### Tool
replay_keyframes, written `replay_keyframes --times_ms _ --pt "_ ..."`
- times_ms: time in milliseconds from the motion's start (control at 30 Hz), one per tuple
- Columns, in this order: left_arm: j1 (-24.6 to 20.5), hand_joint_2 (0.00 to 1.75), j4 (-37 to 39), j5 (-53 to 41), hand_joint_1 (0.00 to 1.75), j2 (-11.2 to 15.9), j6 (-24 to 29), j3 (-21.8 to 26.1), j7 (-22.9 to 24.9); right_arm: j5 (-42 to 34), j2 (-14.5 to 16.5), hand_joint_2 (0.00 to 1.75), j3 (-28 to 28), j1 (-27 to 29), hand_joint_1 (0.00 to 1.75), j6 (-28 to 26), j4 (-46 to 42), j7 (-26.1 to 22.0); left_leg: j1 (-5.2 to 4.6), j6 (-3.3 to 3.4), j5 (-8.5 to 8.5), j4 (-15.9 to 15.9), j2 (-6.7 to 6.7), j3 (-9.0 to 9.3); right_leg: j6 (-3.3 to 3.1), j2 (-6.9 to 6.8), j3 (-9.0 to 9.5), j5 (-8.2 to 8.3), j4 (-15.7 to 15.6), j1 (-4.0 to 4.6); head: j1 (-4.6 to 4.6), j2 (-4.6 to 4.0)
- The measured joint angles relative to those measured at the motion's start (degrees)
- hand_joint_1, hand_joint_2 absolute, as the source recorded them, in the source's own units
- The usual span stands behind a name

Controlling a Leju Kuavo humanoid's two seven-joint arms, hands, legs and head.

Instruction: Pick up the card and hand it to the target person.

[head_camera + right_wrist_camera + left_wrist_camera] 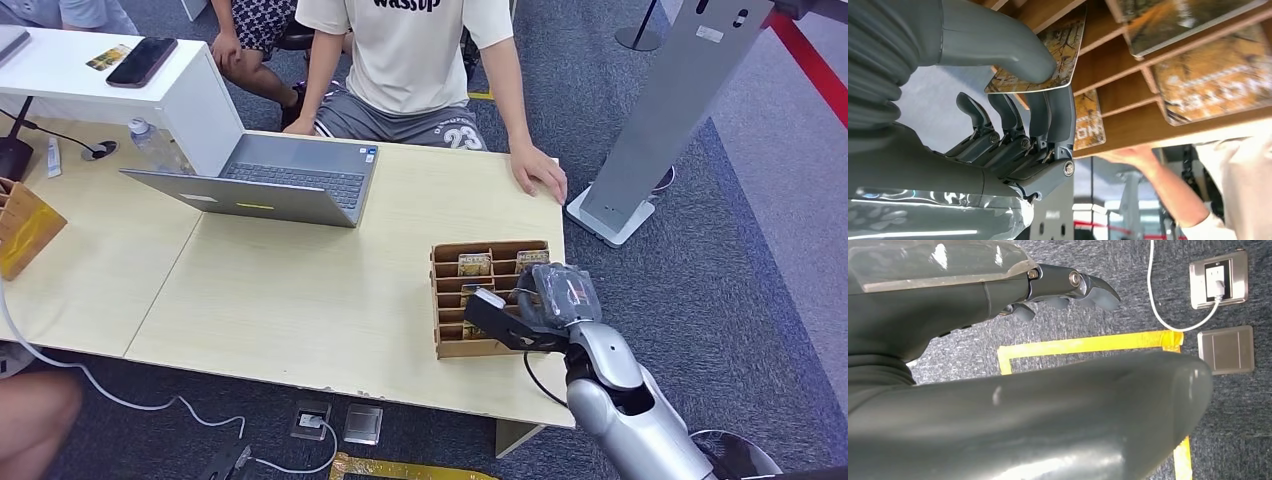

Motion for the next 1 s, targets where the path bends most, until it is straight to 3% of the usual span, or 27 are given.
replay_keyframes --times_ms 333,567,700,867,1000 --pt "0.2 0.0 0.0 0.58 0.0 0.29 -0.45 0.0 0.12 -9.95 -3.24 1.75 -0.4 -2.95 1.54 6.07 -12.23 2.21 0.0 0.0 0.0 0.0 0.01 0.02 0.0 0.0 0.0 0.0 0.0 0.0 0.01 0.0" --pt "0.23 0.0 0.0 1.01 0.0 0.29 -0.51 0.0 0.07 -6.48 -3.89 1.75 -0.65 -4.72 1.54 4.46 -19.18 1.2 0.0 0.0 0.0 0.0 0.01 0.0 0.0 0.0 0.0 0.0 0.0 0.0 -0.01 0.0" --pt "0.2 0.0 0.0 0.97 0.0 0.28 -0.84 0.0 -0.21 0.19 -2.89 1.75 -0.17 -5.58 1.54 -0.58 -19.86 -1.88 0.0 0.0 0.0 0.0 0.0 -0.03 0.0 0.0 0.0 0.0 0.02 0.0 0.0 0.0" --pt "0.16 0.0 0.0 0.48 0.0 0.18 -1.12 0.0 -0.65 9.31 -0.6 1.75 0.61 -6.86 1.54 -10.21 -17.25 -6.51 0.0 0.0 0.0 0.0 0.0 -0.03 0.0 0.0 0.01 0.0 0.02 0.0 0.0 0.0" --pt "0.03 0.0 0.0 -0.34 0.0 0.03 -1.31 0.0 -0.95 12.01 1.4 1.75 1.07 -7.78 1.54 -19.06 -12.25 -12.12 0.0 0.0 0.0 0.0 -0.01 -0.03 0.0 -0.01 0.0 0.0 0.03 0.0 -0.01 0.0"
